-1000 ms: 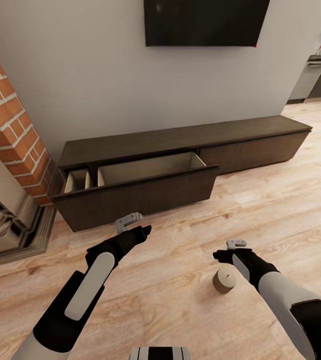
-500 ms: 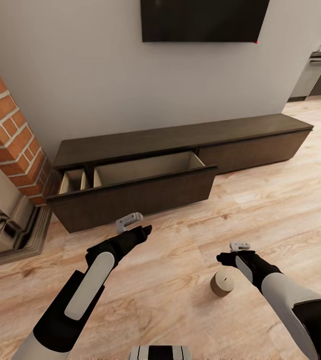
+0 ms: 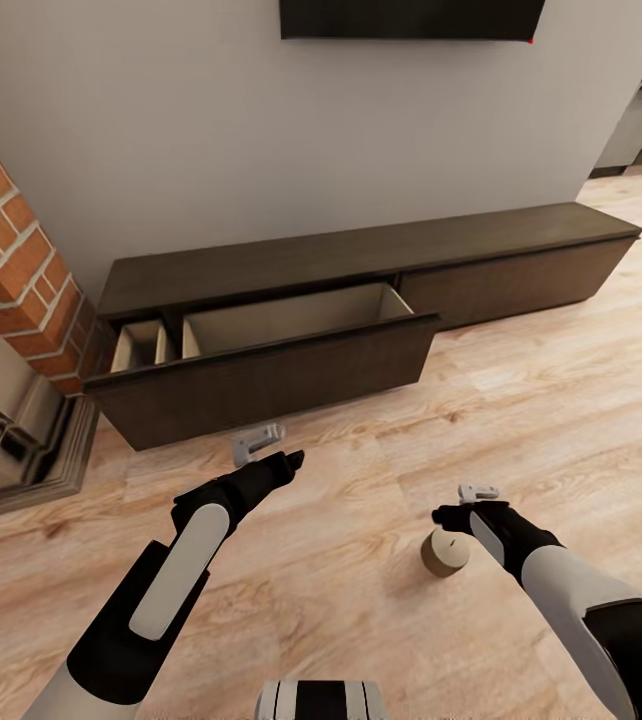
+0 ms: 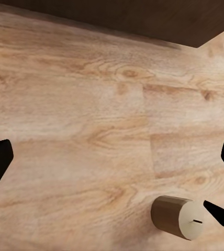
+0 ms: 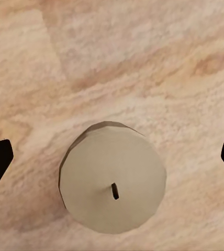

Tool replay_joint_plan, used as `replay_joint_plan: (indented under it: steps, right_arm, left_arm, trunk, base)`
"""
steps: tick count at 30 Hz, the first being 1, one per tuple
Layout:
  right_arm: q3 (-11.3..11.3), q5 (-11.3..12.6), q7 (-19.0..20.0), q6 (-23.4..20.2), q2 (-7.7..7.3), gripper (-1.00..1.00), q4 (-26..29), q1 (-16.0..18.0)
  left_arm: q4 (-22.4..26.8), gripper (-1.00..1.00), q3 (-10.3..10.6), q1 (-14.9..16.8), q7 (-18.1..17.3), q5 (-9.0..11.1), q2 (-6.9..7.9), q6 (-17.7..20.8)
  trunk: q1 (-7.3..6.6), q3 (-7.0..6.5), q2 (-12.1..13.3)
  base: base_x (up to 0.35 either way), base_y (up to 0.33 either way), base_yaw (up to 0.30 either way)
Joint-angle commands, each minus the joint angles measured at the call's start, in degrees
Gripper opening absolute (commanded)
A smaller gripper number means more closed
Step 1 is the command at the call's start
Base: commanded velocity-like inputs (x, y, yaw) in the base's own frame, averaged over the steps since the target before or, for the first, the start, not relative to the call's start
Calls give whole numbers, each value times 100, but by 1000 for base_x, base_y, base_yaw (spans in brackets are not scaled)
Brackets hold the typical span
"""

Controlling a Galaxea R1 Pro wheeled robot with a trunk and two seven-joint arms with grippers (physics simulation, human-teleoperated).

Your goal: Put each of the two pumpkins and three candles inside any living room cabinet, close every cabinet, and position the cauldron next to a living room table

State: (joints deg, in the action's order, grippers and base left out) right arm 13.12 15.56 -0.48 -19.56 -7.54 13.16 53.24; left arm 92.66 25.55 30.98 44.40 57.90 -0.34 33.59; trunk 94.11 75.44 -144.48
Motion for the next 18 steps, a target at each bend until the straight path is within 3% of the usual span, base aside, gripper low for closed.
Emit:
replay_joint_plan:
  steps: [1,10,18]
  right_arm:
    - [49,44,-5,-30,-1,100,11,2]
    - [50,44,8,-23,6,100,11,2]
    - [50,44,19,-21,7,100,11,0]
  left_arm:
    - [7,100,2,4,52,46,-1,7]
    - [7,100,2,4,52,46,1,7]
    - [7,100,2,4,50,46,6,7]
  trunk:
    - [1,27,-4]
    - [6,71,-6]
    - [22,204,-14]
  base:
    - [0,0,0]
    - [0,0,0]
    - [0,0,0]
